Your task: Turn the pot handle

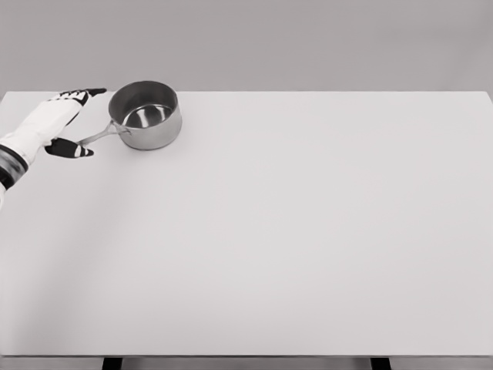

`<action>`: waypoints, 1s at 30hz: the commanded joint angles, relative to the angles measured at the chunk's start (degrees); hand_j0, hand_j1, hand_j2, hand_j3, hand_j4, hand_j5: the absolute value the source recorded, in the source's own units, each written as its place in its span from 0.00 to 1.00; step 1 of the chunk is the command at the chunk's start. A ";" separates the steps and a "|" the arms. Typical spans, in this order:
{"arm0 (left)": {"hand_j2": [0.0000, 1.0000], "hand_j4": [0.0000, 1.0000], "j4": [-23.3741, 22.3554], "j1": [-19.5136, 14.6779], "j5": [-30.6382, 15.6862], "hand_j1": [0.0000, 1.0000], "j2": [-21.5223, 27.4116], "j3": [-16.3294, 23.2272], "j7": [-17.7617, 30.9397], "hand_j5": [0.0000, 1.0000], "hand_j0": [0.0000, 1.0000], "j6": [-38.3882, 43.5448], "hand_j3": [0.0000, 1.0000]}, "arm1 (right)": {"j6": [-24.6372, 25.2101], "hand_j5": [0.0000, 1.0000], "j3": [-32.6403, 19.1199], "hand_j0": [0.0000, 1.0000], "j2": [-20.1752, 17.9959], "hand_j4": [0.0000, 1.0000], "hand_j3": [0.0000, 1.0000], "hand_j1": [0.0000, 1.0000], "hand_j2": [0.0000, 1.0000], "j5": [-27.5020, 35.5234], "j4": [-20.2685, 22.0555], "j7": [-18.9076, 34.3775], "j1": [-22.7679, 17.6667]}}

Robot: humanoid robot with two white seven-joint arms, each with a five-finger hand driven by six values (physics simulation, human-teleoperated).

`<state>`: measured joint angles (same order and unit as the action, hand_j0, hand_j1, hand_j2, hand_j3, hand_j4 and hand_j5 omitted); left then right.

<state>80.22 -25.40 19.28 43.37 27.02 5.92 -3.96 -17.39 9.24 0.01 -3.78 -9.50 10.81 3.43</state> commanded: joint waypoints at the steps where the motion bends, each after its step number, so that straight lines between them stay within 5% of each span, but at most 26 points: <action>1: 1.00 1.00 -0.32 0.00 -0.03 1.00 0.05 -0.03 -0.03 1.00 1.00 -0.17 1.00 | -0.01 1.00 -0.01 1.00 -0.01 1.00 1.00 1.00 1.00 0.00 0.01 0.00 0.00; 30: 1.00 1.00 -4.46 -2.02 -0.03 1.00 0.14 -1.26 0.32 1.00 1.00 -0.61 1.00 | -0.01 1.00 -0.01 1.00 -0.01 1.00 1.00 1.00 1.00 0.00 0.01 0.00 0.00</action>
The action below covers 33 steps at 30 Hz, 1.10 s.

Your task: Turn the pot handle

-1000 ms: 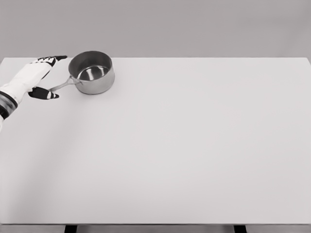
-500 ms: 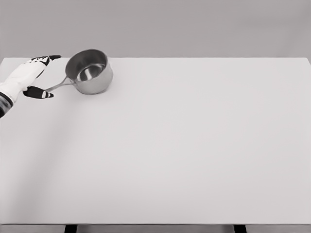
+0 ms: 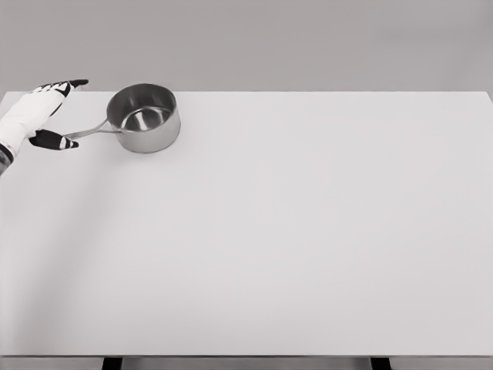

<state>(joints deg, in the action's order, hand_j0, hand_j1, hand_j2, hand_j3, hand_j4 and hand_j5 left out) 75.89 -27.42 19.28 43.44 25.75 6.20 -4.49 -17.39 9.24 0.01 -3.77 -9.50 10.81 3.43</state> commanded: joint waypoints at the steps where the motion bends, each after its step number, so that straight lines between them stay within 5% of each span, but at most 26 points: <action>1: 1.00 1.00 -0.22 -0.09 0.06 1.00 0.06 -0.09 0.04 1.00 1.00 -0.08 1.00 | -0.01 1.00 -0.01 1.00 -0.01 1.00 1.00 1.00 1.00 -0.01 0.01 0.00 0.00; 33: 1.00 1.00 -6.37 -2.99 1.73 1.00 -1.61 -0.88 -0.22 1.00 1.00 -0.52 1.00 | -0.01 1.00 -0.01 1.00 -0.01 1.00 1.00 1.00 1.00 -0.01 0.01 0.00 0.00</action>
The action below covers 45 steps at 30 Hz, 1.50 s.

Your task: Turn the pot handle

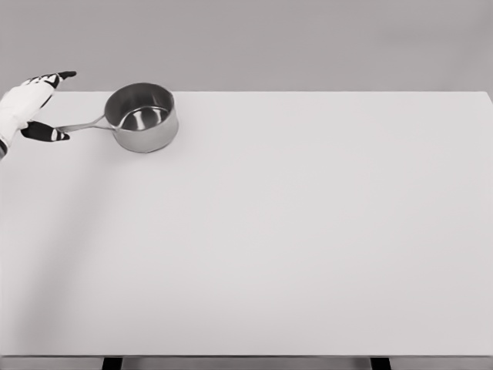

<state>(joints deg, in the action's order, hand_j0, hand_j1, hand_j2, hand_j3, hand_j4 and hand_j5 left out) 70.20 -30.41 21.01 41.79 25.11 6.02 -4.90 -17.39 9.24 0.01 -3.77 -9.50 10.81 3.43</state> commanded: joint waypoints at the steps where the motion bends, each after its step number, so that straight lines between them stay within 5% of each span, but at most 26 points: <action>1: 1.00 1.00 -0.77 0.00 -0.01 1.00 -0.04 -0.24 -0.04 1.00 1.00 -0.11 1.00 | -0.01 1.00 -0.01 1.00 -0.01 1.00 1.00 1.00 1.00 -0.01 0.01 0.00 0.00; 45: 1.00 1.00 -9.20 -4.92 1.66 1.00 -3.12 -0.15 0.04 1.00 1.00 -0.11 1.00 | -0.01 1.00 -0.01 1.00 -0.01 1.00 1.00 1.00 1.00 -0.01 0.01 0.00 0.00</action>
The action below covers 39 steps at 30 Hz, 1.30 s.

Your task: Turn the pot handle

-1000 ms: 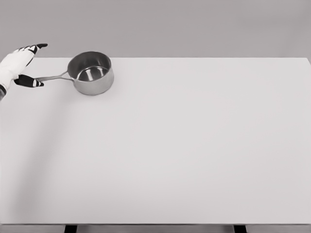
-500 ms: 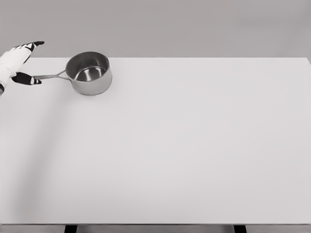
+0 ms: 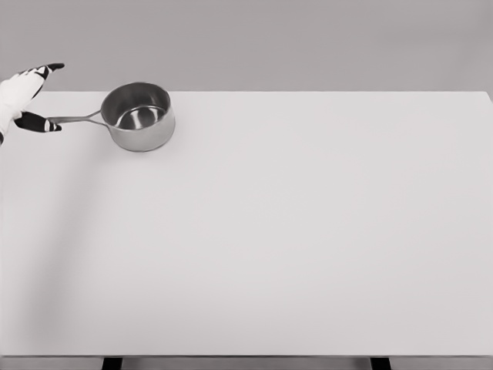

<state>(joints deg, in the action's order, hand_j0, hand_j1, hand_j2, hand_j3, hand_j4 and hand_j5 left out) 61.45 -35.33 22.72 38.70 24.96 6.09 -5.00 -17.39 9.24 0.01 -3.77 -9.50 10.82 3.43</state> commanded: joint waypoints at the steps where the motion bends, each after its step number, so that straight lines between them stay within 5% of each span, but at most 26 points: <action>1: 1.00 1.00 -0.45 0.00 -0.04 1.00 -0.12 0.00 -0.03 1.00 1.00 -0.01 1.00 | -0.01 1.00 -0.01 1.00 -0.01 1.00 1.00 1.00 1.00 -0.01 0.01 0.08 0.00; 17: 1.00 1.00 -4.14 -2.37 1.98 1.00 -3.46 0.09 -0.03 1.00 1.00 -0.01 1.00 | -0.01 1.00 -0.01 1.00 -0.01 1.00 1.00 1.00 1.00 -0.01 0.01 0.00 0.00; 39: 1.00 1.00 -3.53 -1.93 1.36 1.00 -0.64 -2.11 -0.03 1.00 1.00 -8.45 1.00 | -0.01 1.00 -0.01 1.00 -0.01 1.00 1.00 1.00 1.00 -0.01 0.01 0.00 0.00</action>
<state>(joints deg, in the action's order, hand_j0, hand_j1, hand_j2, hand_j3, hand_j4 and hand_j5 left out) 58.04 -37.27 24.18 37.80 23.11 6.10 -13.07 -17.39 9.24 0.01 -3.77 -9.50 10.81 3.43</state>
